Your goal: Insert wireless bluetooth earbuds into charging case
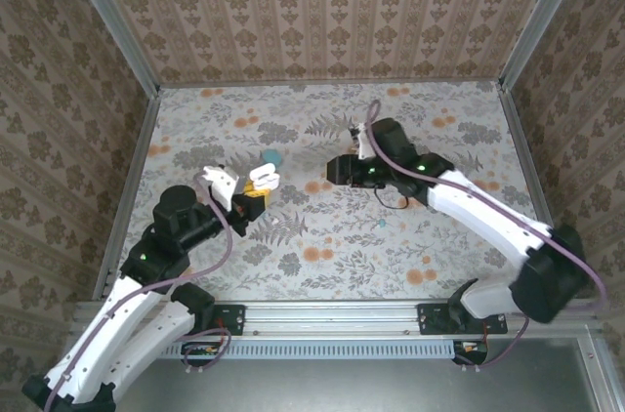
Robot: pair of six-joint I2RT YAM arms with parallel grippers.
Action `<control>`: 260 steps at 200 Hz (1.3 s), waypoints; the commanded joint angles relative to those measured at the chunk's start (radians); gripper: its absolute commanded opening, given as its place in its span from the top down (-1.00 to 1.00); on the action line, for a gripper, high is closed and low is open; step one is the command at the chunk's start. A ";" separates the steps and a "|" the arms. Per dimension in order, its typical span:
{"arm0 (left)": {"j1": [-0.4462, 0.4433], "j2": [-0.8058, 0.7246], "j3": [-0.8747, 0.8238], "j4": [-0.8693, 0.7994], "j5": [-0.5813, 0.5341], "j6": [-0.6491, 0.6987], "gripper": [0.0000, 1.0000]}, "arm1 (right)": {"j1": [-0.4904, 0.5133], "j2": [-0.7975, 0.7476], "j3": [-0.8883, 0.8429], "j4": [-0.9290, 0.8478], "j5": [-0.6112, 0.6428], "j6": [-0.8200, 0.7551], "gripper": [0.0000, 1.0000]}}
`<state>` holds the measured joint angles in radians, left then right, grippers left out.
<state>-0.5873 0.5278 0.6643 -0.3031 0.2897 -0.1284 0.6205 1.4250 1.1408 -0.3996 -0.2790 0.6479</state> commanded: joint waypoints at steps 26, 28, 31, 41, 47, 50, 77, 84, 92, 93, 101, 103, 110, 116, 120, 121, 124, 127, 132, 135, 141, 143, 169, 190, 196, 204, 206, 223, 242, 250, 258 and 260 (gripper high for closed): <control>0.011 -0.074 -0.012 -0.096 -0.093 0.038 1.00 | 0.070 0.279 0.196 -0.260 0.128 0.021 -0.06; 0.011 -0.073 -0.013 -0.097 -0.092 0.039 1.00 | 0.070 0.286 0.203 -0.265 0.132 0.019 -0.06; 0.011 -0.074 -0.011 -0.099 -0.091 0.041 1.00 | 0.070 0.297 0.211 -0.269 0.140 0.017 -0.06; 0.012 -0.073 -0.008 -0.108 -0.090 0.049 1.00 | 0.070 0.332 0.241 -0.280 0.159 0.013 -0.06; 0.012 -0.072 -0.006 -0.114 -0.089 0.054 1.00 | 0.071 0.351 0.261 -0.286 0.165 0.013 -0.05; 0.012 -0.072 -0.004 -0.118 -0.090 0.057 1.00 | 0.071 0.360 0.270 -0.287 0.167 0.013 -0.04; 0.014 -0.074 0.005 -0.135 -0.104 0.067 1.00 | 0.118 0.444 0.353 -0.304 0.194 0.019 0.03; 0.014 -0.075 0.009 -0.138 -0.110 0.069 1.00 | 0.136 0.468 0.373 -0.310 0.199 0.023 0.04; 0.014 -0.075 0.011 -0.143 -0.115 0.074 1.00 | 0.156 0.495 0.395 -0.314 0.201 0.029 0.06; 0.014 -0.077 0.012 -0.143 -0.116 0.074 1.00 | 0.160 0.499 0.398 -0.313 0.201 0.030 0.06; 0.015 -0.078 0.013 -0.149 -0.122 0.079 1.00 | 0.182 0.527 0.418 -0.311 0.197 0.037 0.07; 0.015 -0.079 0.014 -0.150 -0.124 0.080 1.00 | 0.188 0.533 0.423 -0.311 0.196 0.039 0.08; 0.016 -0.081 0.015 -0.155 -0.131 0.084 1.00 | 0.205 0.559 0.438 -0.307 0.190 0.044 0.09; 0.015 -0.080 0.018 -0.161 -0.141 0.088 1.00 | 0.225 0.578 0.454 -0.308 0.187 0.047 0.10; 0.015 -0.083 0.020 -0.165 -0.145 0.091 1.00 | 0.234 0.597 0.468 -0.310 0.186 0.050 0.10; 0.015 -0.083 0.020 -0.165 -0.147 0.092 1.00 | 0.236 0.601 0.471 -0.310 0.185 0.051 0.11; 0.015 -0.082 0.021 -0.169 -0.151 0.094 1.00 | 0.242 0.612 0.480 -0.312 0.185 0.052 0.11; 0.015 -0.084 0.022 -0.172 -0.155 0.096 1.00 | 0.251 0.622 0.490 -0.313 0.185 0.054 0.11; 0.015 -0.085 0.024 -0.177 -0.160 0.100 1.00 | 0.263 0.639 0.504 -0.316 0.184 0.056 0.11; 0.015 -0.086 0.025 -0.178 -0.163 0.101 1.00 | 0.270 0.649 0.515 -0.317 0.185 0.056 0.11; 0.016 -0.089 0.027 -0.181 -0.170 0.104 1.00 | 0.281 0.670 0.534 -0.321 0.185 0.058 0.11; 0.016 -0.090 0.027 -0.183 -0.172 0.105 1.00 | 0.284 0.677 0.541 -0.322 0.185 0.058 0.12; 0.017 -0.109 0.023 -0.186 -0.185 0.111 1.00 | 0.313 0.752 0.624 -0.382 0.225 0.063 0.05; 0.017 -0.116 0.015 -0.186 -0.183 0.109 1.00 | 0.323 0.792 0.663 -0.410 0.249 0.067 0.00; 0.017 -0.117 0.010 -0.186 -0.181 0.106 1.00 | 0.324 0.799 0.668 -0.412 0.251 0.068 -0.01; 0.017 -0.118 0.008 -0.186 -0.179 0.103 1.00 | 0.326 0.806 0.674 -0.413 0.253 0.070 -0.02; 0.017 -0.119 0.007 -0.185 -0.178 0.103 1.00 | 0.326 0.809 0.676 -0.413 0.254 0.070 -0.02; 0.017 -0.121 0.003 -0.185 -0.176 0.104 1.00 | 0.330 0.827 0.692 -0.412 0.255 0.069 -0.03; 0.017 -0.121 0.001 -0.182 -0.169 0.104 1.00 | 0.334 0.855 0.721 -0.421 0.250 0.068 -0.03; 0.018 -0.120 0.000 -0.180 -0.166 0.102 1.00 | 0.337 0.866 0.737 -0.431 0.250 0.065 -0.03; 0.018 -0.121 -0.003 -0.180 -0.163 0.100 1.00 | 0.339 0.879 0.753 -0.438 0.250 0.063 -0.03; 0.018 -0.121 -0.002 -0.179 -0.161 0.099 1.00 | 0.340 0.881 0.758 -0.440 0.251 0.062 -0.03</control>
<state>-0.5789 0.4229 0.6617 -0.4889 0.1223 -0.0429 0.9474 2.2620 1.8431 -0.7742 -0.0547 0.7074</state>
